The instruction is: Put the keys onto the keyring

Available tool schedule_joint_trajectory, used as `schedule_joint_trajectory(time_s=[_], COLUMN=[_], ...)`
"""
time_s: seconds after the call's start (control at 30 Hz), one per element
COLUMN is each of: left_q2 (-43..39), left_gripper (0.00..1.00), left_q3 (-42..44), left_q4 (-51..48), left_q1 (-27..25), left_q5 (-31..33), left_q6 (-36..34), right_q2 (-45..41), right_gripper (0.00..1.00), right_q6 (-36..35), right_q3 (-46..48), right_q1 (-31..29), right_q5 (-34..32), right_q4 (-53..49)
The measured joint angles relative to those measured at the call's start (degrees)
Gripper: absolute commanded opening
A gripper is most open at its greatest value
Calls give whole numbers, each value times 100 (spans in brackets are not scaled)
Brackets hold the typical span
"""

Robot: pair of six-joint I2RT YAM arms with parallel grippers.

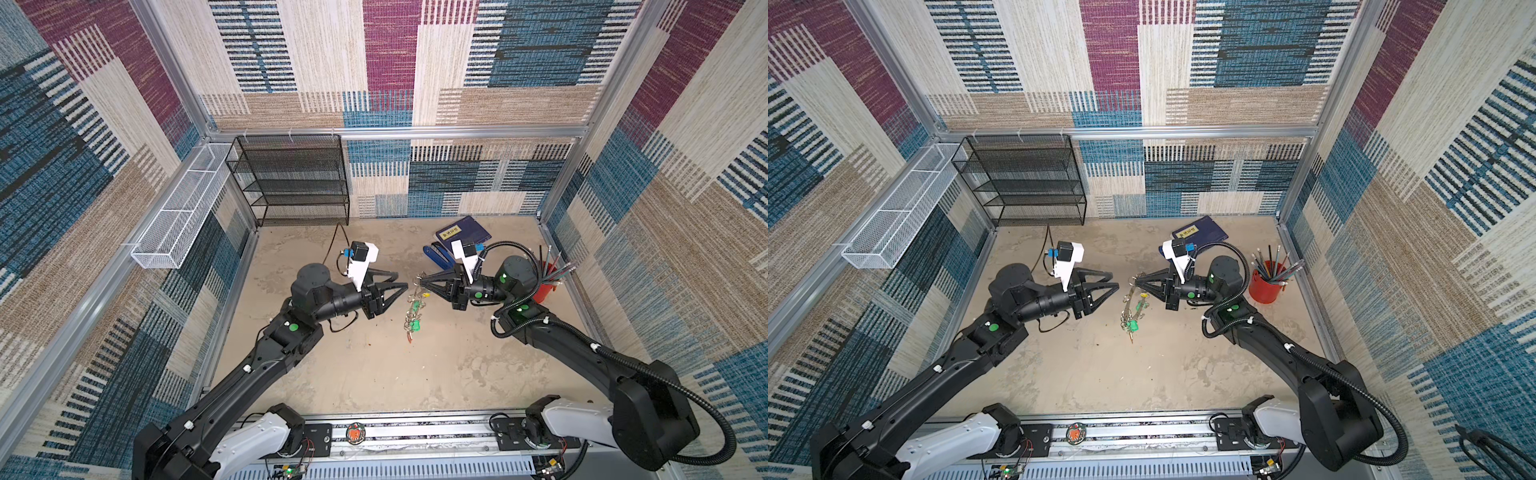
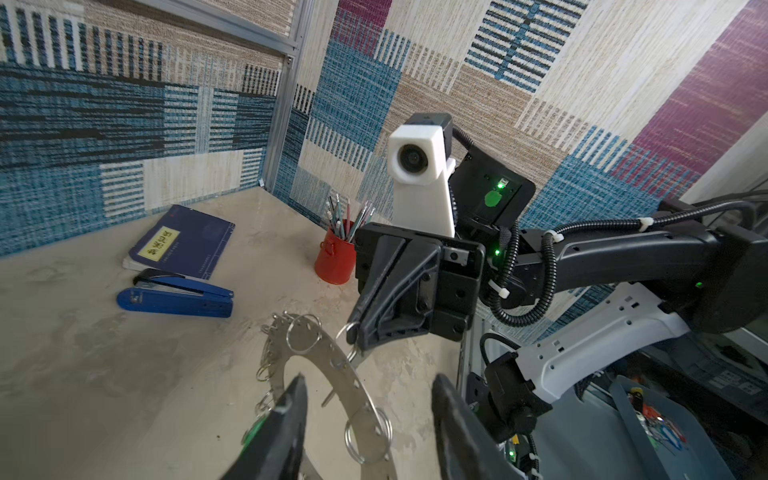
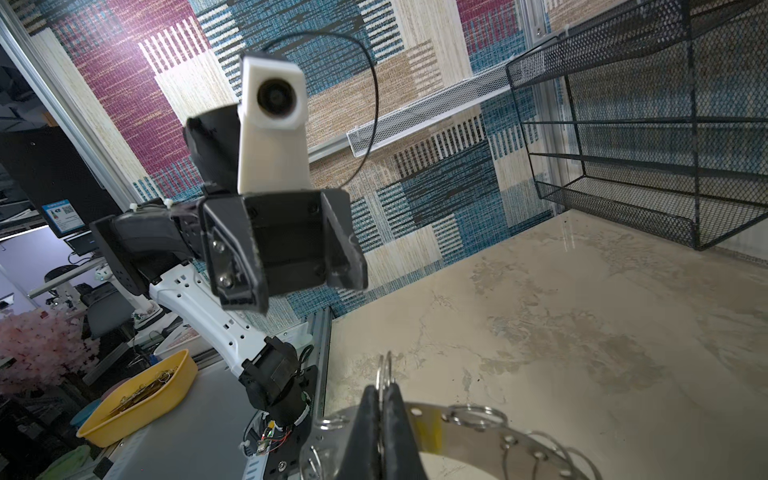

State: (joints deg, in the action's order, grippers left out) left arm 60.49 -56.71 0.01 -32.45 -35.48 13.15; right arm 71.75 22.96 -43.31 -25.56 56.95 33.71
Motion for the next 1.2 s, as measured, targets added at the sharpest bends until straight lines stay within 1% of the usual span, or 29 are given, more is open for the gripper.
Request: schedule_joint_trajectory(time_s=[0.1,0.2,0.33,0.5,0.6,0.77,0.97,1.13,1.2], left_q2=[389,785,1198,1567,1727,1937,2094,2271,2308], left_gripper=[52,52,51,48,47,45,42,37,36], left_q3=[-949,-1622,-2181,-2662,-2944,-3171,-3250,-3327,-3331], left_q4=[-1504,-2721,-3641,-4245,-4483,-4798,-5010,-5136,-5152], left_q1=[57,83,109,118,118,111,66,-4,-31], left_q5=[-199,-356,-581,-540,-529,-588,-708,-752,-752], left_q6=[-970,-1725,-2564,-3237,-3512,-3917,-4037,-4096,-4103], right_q2=[2,20,70,109,109,109,111,114,114], right_gripper=[0,0,0,0,0,0,0,0,0], right_q6=[-186,-365,-527,-654,-664,-671,-671,-669,-669], right_q3=[-42,-116,-212,-234,-219,-205,-205,-205,-205], right_q1=[-37,-83,-144,-188,-221,-249,-260,-262,-271], right_q5=[2,9,90,208,256,306,310,313,315], right_q4=[-208,-385,-566,-717,-704,-699,-697,-695,-673])
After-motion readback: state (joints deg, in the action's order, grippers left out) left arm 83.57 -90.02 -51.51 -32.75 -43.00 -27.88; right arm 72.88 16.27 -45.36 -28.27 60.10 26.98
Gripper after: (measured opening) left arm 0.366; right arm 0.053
